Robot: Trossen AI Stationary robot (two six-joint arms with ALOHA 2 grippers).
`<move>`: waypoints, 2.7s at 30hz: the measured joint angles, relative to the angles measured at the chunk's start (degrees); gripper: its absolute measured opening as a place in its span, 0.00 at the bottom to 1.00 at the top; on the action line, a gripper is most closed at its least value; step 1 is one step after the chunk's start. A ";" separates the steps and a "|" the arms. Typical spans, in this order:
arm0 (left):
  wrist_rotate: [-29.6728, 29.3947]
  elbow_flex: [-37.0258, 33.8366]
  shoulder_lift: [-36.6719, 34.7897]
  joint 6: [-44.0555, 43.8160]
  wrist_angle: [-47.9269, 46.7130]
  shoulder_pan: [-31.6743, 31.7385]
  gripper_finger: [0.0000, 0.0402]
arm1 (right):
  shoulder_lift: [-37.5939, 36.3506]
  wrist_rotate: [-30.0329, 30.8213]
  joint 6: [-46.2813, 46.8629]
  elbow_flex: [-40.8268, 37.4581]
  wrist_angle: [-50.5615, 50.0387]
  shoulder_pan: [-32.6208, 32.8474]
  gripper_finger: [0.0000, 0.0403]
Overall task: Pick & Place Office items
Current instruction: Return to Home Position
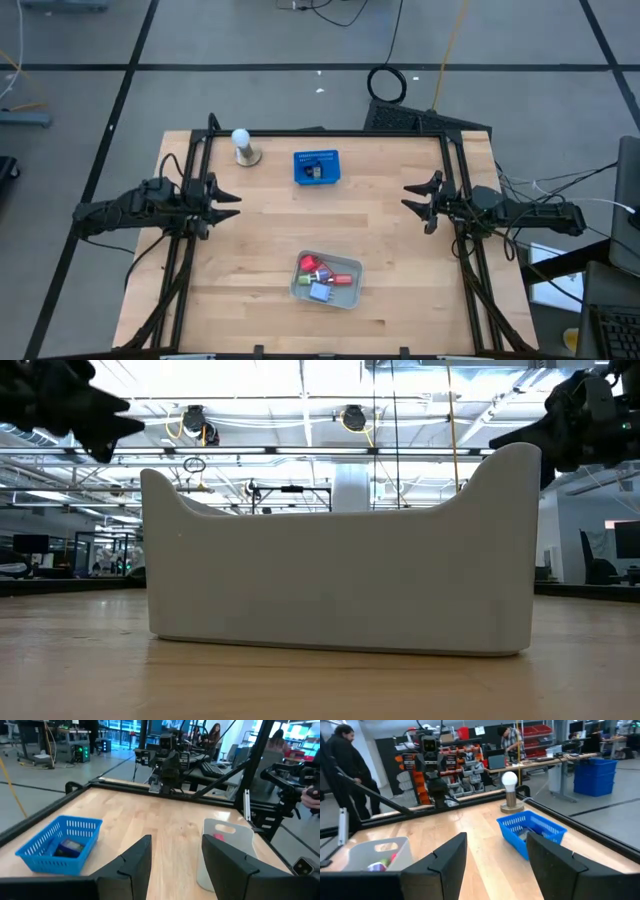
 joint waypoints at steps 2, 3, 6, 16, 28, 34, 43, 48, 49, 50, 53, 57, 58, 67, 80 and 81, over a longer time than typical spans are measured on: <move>-0.11 -1.99 -2.15 -0.95 0.13 0.00 0.43 | -0.70 0.77 0.08 -0.71 -0.25 0.00 0.49; -0.17 -2.96 -3.07 -1.27 0.49 0.00 0.43 | -1.07 0.85 0.18 -0.95 -0.24 0.00 0.49; 0.04 -4.73 -2.98 -1.89 1.62 0.00 0.43 | -2.33 0.86 0.18 -1.72 -0.02 0.00 0.49; 0.33 -5.30 -2.98 -1.46 1.89 0.00 0.43 | -4.07 0.44 1.10 -5.02 0.03 0.01 0.49; -0.05 -5.30 -3.00 -4.74 1.57 0.00 0.43 | -4.01 0.71 6.13 -6.92 0.03 0.02 0.49; 0.24 -5.30 -3.00 -6.67 -0.17 0.00 0.43 | -4.01 0.77 4.88 -6.96 0.47 0.02 0.49; -3.11 -5.28 -3.00 -10.54 -5.43 0.00 0.43 | -4.01 0.71 -0.39 -7.00 0.46 0.02 0.49; -3.29 -5.25 -3.00 -15.02 -6.79 0.00 0.43 | -4.01 0.70 -0.42 -7.00 0.51 0.02 0.49; -3.30 -5.23 -3.00 -15.80 -7.00 0.00 0.43 | -4.01 0.68 -0.42 -7.00 0.52 0.02 0.49; -3.32 -5.23 -2.99 -16.93 -7.16 0.00 0.43 | -4.01 0.68 -0.42 -7.00 0.54 0.02 0.49; -3.30 -5.23 -3.00 -20.83 -7.00 0.00 0.43 | -4.01 0.68 -0.42 -7.02 0.68 0.02 0.49; -3.30 -5.23 -2.98 -20.22 -6.85 0.00 0.43 | -4.01 0.68 -0.42 -7.02 0.87 0.02 0.49; -3.29 -5.23 -3.00 -19.61 -6.86 0.00 0.43 | -4.01 0.68 -0.42 -7.02 0.93 0.02 0.49; -3.29 -5.23 -3.00 -19.26 -6.84 0.00 0.43 | -4.01 0.68 -0.42 -7.05 1.16 0.02 0.49; -3.28 -5.23 -3.00 -19.33 -6.84 0.00 0.43 | -4.01 0.68 -0.42 -7.05 1.32 0.02 0.49; -3.28 -5.23 -3.00 -19.30 -6.84 0.00 0.43 | -4.01 0.68 -0.42 -7.05 1.32 0.02 0.49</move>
